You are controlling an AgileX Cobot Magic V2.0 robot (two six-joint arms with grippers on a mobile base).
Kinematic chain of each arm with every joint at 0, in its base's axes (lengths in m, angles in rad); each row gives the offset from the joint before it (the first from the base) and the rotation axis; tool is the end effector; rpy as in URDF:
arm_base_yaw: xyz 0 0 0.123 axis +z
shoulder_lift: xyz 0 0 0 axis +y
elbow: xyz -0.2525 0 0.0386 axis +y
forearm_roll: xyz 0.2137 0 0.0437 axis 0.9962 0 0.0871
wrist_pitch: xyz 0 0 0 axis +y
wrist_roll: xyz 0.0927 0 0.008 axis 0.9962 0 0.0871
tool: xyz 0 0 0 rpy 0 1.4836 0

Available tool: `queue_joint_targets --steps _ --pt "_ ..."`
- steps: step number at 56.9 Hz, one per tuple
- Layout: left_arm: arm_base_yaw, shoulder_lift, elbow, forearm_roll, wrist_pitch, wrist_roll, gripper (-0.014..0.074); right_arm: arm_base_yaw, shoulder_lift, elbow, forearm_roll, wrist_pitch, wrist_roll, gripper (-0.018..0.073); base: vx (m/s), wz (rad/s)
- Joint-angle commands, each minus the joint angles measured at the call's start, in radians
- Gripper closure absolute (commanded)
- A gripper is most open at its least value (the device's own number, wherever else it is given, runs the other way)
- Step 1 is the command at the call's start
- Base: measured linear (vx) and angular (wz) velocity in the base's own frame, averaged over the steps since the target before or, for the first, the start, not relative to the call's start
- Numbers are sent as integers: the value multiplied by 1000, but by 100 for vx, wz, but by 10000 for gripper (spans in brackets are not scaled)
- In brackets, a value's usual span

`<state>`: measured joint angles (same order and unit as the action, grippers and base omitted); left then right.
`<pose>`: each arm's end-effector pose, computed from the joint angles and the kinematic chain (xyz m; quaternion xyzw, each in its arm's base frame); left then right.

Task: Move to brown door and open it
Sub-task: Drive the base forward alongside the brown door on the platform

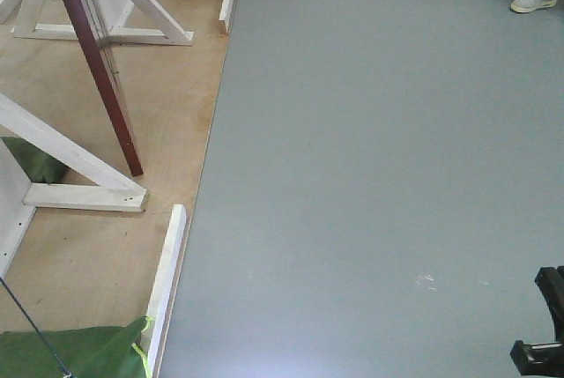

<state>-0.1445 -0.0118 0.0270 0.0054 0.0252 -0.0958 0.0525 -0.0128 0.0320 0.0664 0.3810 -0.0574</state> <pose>0.0538 -0.0078 0.2033 0.0186 0.6901 -0.0847 0.7185 0.0498 0.0049 0.1693 -0.0268 0.8080 0.0267 0.5880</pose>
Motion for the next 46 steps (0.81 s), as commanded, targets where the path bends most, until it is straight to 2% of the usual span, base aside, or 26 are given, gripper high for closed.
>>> queue_joint_targets --steps 1,46 --pt "-2 -14 -18 -5 -84 -6 421 1 -6 4 -4 -76 -8 559 0 0" --pt "-2 -14 -18 -5 -84 -6 421 1 -6 4 -4 -80 -8 559 0 0"
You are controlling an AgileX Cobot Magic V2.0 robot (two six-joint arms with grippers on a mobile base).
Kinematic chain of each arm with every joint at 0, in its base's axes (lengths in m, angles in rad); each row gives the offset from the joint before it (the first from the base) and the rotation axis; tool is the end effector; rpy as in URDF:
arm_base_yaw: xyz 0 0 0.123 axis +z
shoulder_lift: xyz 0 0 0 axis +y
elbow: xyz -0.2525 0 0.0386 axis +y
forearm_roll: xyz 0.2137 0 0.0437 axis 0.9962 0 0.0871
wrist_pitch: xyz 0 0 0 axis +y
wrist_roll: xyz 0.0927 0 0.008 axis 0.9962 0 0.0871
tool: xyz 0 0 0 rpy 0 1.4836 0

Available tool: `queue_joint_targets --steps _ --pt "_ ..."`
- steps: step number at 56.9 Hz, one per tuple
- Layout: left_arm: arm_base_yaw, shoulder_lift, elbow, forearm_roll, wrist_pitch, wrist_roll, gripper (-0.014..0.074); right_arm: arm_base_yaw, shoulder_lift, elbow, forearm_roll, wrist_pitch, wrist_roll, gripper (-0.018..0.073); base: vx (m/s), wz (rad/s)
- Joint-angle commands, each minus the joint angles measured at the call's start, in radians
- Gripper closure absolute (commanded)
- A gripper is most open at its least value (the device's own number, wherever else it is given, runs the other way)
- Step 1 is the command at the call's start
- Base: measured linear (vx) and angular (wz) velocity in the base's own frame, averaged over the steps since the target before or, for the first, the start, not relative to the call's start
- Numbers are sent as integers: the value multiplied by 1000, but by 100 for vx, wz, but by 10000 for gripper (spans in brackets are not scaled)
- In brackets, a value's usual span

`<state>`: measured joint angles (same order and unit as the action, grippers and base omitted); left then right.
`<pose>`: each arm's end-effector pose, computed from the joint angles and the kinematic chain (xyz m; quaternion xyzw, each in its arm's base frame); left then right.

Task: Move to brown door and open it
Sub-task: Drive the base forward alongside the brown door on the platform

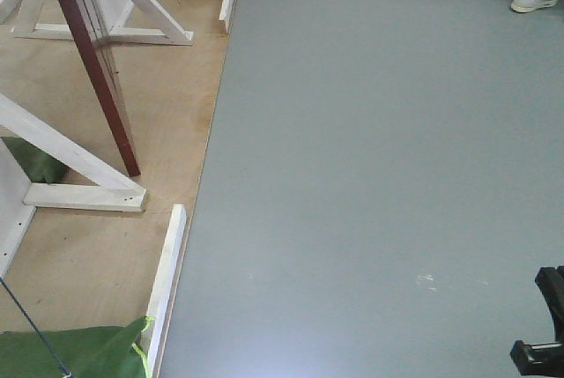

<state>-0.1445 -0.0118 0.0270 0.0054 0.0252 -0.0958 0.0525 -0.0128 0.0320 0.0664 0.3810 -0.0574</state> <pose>0.0538 -0.0078 0.2033 0.0186 0.6901 -0.0847 0.7185 0.0498 0.0049 0.1693 -0.0268 0.8080 0.0267 0.5880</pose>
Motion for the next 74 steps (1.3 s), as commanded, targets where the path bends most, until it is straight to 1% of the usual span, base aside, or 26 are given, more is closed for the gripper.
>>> queue_joint_targets --steps 1,39,74 --pt "-2 -14 -18 -5 -84 -6 421 1 -6 4 -4 -80 -8 559 0 0" --pt "-2 -14 -18 -5 -84 -6 421 1 -6 4 -4 -80 -8 559 3 0" --pt "-2 -14 -18 -5 -84 -6 421 1 -6 4 -4 -76 -8 559 23 0"
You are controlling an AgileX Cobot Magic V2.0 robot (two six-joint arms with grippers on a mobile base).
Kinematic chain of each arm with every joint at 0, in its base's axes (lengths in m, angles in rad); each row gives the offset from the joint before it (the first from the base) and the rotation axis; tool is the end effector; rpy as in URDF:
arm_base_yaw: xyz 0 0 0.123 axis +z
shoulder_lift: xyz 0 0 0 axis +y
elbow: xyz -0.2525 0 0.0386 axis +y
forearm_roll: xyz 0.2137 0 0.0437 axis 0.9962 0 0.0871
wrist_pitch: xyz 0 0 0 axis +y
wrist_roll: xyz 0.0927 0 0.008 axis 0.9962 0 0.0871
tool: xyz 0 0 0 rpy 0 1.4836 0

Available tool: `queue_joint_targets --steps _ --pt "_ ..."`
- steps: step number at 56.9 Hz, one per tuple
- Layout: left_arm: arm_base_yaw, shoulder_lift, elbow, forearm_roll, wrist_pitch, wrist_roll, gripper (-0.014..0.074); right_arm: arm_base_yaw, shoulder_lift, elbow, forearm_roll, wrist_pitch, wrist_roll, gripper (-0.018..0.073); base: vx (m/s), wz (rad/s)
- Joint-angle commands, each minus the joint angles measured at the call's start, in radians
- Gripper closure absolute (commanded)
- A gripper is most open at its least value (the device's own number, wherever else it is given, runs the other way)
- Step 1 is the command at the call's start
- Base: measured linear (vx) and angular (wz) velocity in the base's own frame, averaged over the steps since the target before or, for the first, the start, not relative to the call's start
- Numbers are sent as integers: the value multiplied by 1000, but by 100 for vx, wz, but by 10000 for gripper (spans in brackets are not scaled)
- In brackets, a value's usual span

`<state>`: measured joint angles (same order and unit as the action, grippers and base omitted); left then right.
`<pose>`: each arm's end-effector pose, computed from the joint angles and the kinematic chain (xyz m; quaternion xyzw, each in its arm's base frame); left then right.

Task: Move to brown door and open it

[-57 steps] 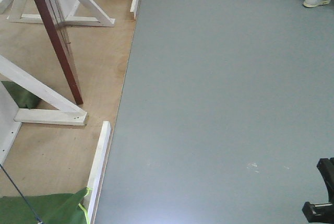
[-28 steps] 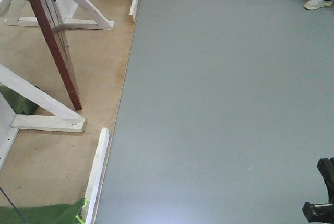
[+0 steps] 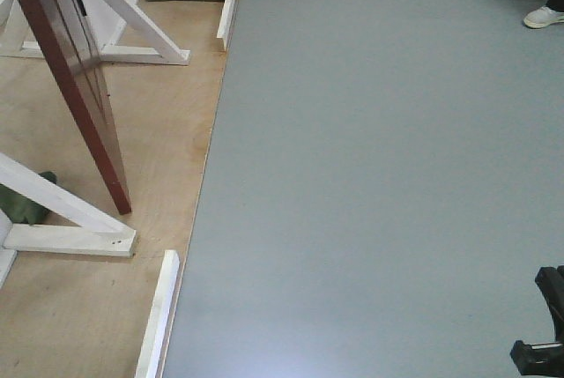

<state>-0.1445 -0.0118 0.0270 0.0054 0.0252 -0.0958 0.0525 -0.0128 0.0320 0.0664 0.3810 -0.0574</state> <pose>0.0538 -0.0078 0.2033 0.0186 0.6901 -0.0847 0.7185 0.0498 0.0049 0.1693 -0.0268 0.8080 0.0267 0.5880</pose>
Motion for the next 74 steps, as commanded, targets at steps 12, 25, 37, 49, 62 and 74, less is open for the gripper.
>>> queue_joint_targets --steps 12,25,37,49,62,74 --pt "-2 -14 -18 -5 -84 -6 421 1 -6 4 -4 -77 -8 559 29 -9" --pt "-2 -14 -18 -5 -84 -6 421 1 -6 4 -4 -77 -8 559 35 3" --pt "-2 -14 -18 -5 -84 -6 421 1 -6 4 -4 -77 -8 559 37 3" --pt "-2 -14 -18 -5 -84 -6 421 1 -6 4 -4 -77 -8 559 37 1" --pt "-2 -14 -18 -5 -84 -6 421 1 -6 4 -4 -77 -8 559 38 1" --pt "-2 -14 -18 -5 -84 -6 421 1 -6 4 -4 -77 -8 559 38 1"
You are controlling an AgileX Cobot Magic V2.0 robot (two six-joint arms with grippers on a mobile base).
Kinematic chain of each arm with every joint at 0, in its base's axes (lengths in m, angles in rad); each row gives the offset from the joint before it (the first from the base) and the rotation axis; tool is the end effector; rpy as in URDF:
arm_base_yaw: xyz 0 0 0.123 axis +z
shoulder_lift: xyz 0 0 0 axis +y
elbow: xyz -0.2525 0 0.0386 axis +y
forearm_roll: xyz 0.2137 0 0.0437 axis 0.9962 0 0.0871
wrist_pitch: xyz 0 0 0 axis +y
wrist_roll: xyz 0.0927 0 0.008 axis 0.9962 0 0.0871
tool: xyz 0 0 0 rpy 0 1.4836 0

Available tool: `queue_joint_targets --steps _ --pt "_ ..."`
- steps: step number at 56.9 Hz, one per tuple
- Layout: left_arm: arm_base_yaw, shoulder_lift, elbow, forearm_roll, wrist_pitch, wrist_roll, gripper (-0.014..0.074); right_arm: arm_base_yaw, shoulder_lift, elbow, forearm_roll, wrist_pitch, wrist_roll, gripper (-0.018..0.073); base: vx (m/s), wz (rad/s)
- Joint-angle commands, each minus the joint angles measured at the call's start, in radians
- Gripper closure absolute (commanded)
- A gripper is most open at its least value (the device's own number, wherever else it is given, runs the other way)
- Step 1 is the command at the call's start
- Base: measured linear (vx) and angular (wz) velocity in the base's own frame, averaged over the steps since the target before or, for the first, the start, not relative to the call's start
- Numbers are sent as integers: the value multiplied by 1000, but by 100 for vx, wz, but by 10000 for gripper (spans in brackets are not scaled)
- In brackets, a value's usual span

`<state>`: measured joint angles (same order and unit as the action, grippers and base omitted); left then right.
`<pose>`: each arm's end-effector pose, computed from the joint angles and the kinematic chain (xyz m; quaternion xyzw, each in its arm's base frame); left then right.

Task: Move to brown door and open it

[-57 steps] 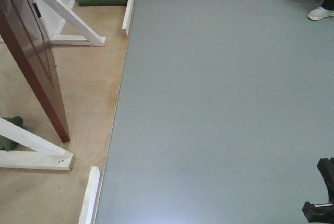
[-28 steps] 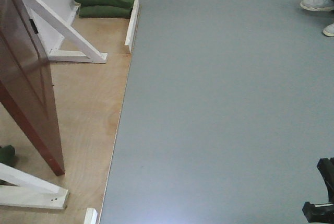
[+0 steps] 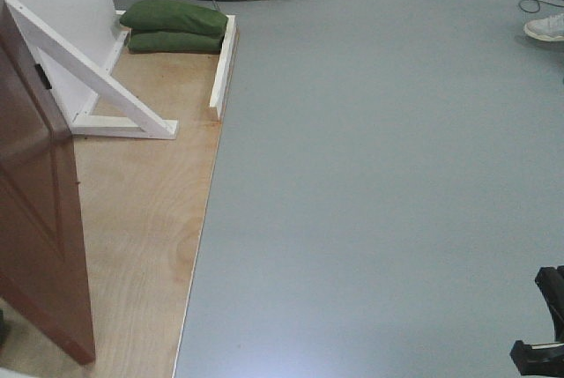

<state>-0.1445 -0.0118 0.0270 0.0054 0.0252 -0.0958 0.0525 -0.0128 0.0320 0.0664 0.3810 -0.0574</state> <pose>0.0538 -0.0078 0.2033 0.0186 0.6901 -0.0847 0.7185 0.0498 0.0049 0.1693 -0.0268 0.8080 0.0267 0.5880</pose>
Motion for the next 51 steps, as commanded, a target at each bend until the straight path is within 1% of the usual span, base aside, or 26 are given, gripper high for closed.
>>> queue_joint_targets --steps 1,28,51 --pt "-2 -14 -18 -5 -84 -6 421 1 -6 4 -4 -77 -8 559 39 4" --pt "-2 -14 -18 -5 -84 -6 421 1 -6 4 -4 -84 -8 559 32 2" --pt "-2 -14 -18 -5 -84 -6 421 1 -6 4 -4 -84 -8 559 8 0"
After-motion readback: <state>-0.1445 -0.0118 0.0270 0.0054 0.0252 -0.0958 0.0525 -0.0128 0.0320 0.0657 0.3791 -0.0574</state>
